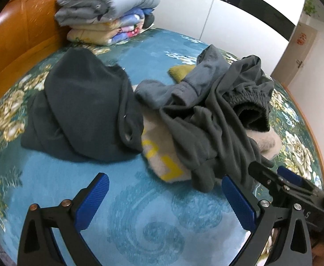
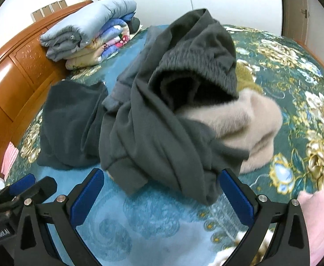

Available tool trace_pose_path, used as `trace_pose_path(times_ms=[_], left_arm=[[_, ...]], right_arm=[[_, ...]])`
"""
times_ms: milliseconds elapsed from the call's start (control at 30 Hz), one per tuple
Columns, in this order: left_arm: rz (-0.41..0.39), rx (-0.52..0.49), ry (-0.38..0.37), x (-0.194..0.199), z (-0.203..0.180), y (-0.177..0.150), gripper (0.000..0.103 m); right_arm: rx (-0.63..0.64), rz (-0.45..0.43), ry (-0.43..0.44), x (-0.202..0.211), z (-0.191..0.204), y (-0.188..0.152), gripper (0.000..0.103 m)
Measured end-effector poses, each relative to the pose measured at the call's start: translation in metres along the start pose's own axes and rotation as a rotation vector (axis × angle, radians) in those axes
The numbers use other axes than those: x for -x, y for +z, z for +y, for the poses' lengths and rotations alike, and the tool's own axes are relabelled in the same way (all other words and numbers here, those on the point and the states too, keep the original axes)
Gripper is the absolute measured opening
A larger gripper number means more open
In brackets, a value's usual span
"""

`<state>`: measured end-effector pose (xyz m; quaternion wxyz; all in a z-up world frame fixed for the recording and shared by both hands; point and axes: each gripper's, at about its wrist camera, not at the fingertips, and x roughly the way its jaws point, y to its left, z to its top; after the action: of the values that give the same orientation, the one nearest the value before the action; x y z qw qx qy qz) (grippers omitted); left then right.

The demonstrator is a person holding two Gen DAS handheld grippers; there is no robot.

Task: Fold clothes
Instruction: 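Reach the right gripper into the clothes pile and grasp the grey sweatpants cuff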

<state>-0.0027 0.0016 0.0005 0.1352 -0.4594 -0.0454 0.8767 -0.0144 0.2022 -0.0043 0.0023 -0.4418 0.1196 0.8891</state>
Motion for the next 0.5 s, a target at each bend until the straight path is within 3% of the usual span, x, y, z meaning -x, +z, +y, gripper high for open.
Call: trace_pose_path(times_ms=[300,367,500], left_arm=[[0.007,-0.03,-0.002,-0.01,-0.009,0.021,0.103],[0.005,-0.035,0.001,-0.009,-0.012,0.024,0.103],[0.013,-0.046,0.009,-0.01,-0.012,0.027,0.103]], right_arm=[[-0.002,-0.019,0.006,0.001,-0.002,0.025,0.103],[-0.001,-0.033,-0.002,0.004,0.009,0.005,0.103],[0.001,-0.022,-0.003,-0.003,0.003,0.03,0.103]])
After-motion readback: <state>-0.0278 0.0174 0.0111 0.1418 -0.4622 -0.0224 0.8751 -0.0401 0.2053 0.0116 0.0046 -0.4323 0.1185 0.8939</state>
